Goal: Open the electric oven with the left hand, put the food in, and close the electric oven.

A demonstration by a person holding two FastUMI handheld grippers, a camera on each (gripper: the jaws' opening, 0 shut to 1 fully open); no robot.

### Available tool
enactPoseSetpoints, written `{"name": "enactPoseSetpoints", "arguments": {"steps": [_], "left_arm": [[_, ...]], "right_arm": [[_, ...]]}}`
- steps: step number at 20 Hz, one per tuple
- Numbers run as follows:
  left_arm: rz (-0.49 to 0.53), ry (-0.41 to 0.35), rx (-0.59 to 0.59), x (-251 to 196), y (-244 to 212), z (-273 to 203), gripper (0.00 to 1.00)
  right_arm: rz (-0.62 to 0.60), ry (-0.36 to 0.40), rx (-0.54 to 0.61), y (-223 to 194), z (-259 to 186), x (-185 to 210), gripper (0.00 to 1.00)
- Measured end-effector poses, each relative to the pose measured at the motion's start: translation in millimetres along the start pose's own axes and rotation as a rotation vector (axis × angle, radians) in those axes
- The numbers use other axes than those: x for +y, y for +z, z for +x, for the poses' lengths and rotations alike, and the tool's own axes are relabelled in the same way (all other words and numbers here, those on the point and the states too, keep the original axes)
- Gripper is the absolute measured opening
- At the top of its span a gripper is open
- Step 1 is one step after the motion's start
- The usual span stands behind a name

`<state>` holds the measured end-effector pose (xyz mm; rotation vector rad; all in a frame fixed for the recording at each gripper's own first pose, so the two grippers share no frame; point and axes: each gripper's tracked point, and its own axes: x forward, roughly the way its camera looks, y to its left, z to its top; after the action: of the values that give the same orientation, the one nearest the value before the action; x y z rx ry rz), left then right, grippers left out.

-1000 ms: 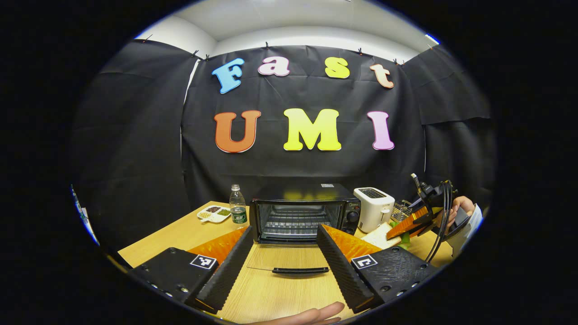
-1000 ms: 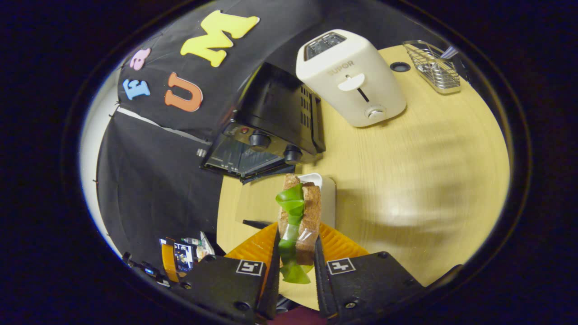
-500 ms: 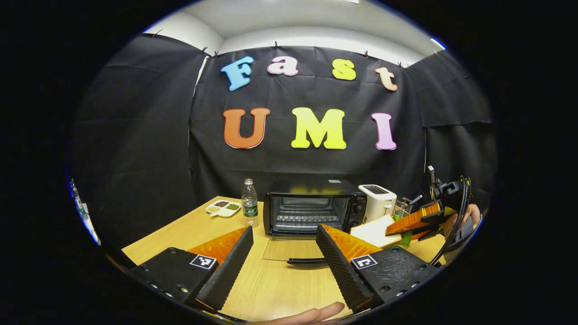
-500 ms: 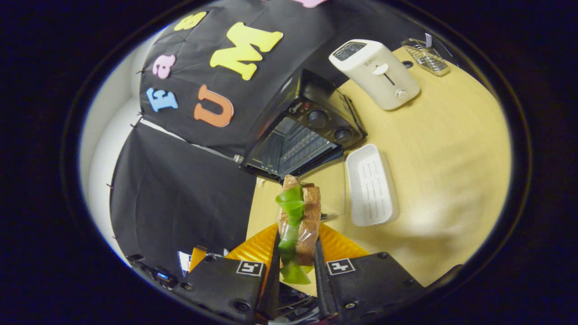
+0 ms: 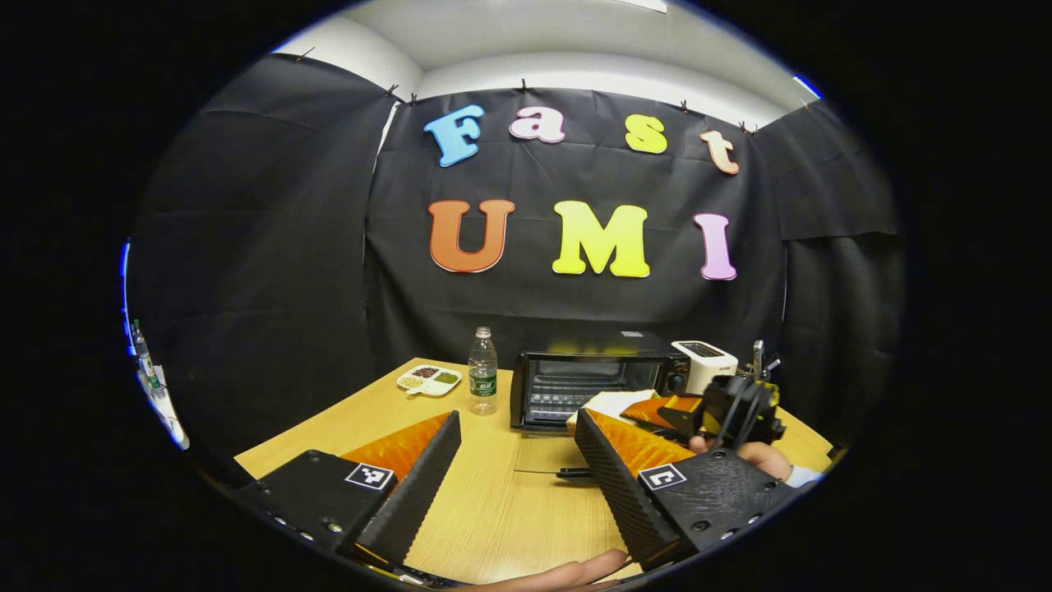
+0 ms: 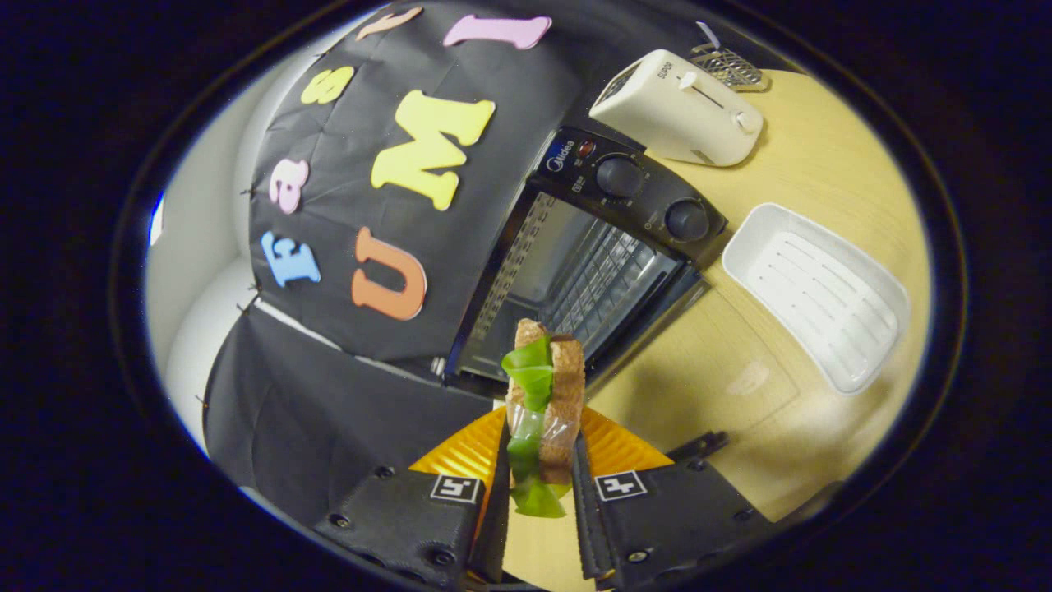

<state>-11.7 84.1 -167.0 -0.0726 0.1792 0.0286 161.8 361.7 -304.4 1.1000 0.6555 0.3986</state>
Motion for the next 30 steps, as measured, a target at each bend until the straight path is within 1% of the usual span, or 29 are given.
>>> {"name": "enactPoseSetpoints", "arguments": {"steps": [2,5,8,11,12,13,14,16,17,18,21,23,24,25,26,27,28,29,30], "left_arm": [[0.016,0.025,0.010,9,-4,2,0.93],[0.002,0.001,0.027,5,-7,3,0.92],[-0.005,-0.002,0.030,11,-4,1,0.93],[-0.002,0.009,0.038,21,-6,1,0.92],[0.000,0.015,0.039,25,-5,1,0.92],[0.004,0.032,0.044,31,-7,1,0.92],[0.016,0.043,0.039,37,-7,4,0.92],[0.029,0.053,0.041,43,-10,7,0.93],[0.028,0.051,0.046,43,-14,9,0.93],[0.021,0.051,0.054,44,-17,12,0.92],[0.003,0.043,0.091,45,-28,19,0.93],[0.005,0.047,0.100,48,-30,21,0.93],[0.003,0.046,0.099,48,-30,22,0.93],[-0.002,0.042,0.099,47,-31,22,0.93],[-0.005,0.036,0.100,45,-31,23,0.93],[-0.005,0.035,0.104,45,-31,24,0.93],[-0.001,0.038,0.112,46,-33,26,0.92],[0.004,0.045,0.115,47,-34,28,0.92],[0.007,0.049,0.119,48,-35,28,0.92]], "right_arm": [[0.049,-0.002,-0.124,13,29,4,0.37],[0.050,-0.046,-0.276,29,74,0,0.37],[0.032,-0.072,-0.380,44,112,-2,0.37],[0.030,-0.121,-0.461,56,140,-11,0.37],[0.010,-0.126,-0.477,61,149,-11,0.37],[-0.022,-0.136,-0.483,64,156,-12,0.28],[-0.035,-0.139,-0.496,68,161,-12,0.37],[-0.051,-0.151,-0.500,69,167,-15,0.37],[-0.046,-0.162,-0.499,67,167,-19,0.29],[-0.039,-0.171,-0.506,66,166,-23,0.40],[-0.069,-0.193,-0.494,63,166,-26,0.44],[-0.126,-0.215,-0.470,62,166,-26,0.47],[-0.161,-0.237,-0.459,63,166,-26,0.36],[-0.204,-0.267,-0.449,63,164,-26,0.36],[-0.250,-0.294,-0.419,59,164,-26,0.41],[-0.295,-0.303,-0.409,57,164,-24,0.45],[-0.329,-0.316,-0.396,54,164,-23,0.54],[-0.350,-0.320,-0.373,50,167,-22,0.69],[-0.370,-0.330,-0.334,45,169,-24,0.74]]}}
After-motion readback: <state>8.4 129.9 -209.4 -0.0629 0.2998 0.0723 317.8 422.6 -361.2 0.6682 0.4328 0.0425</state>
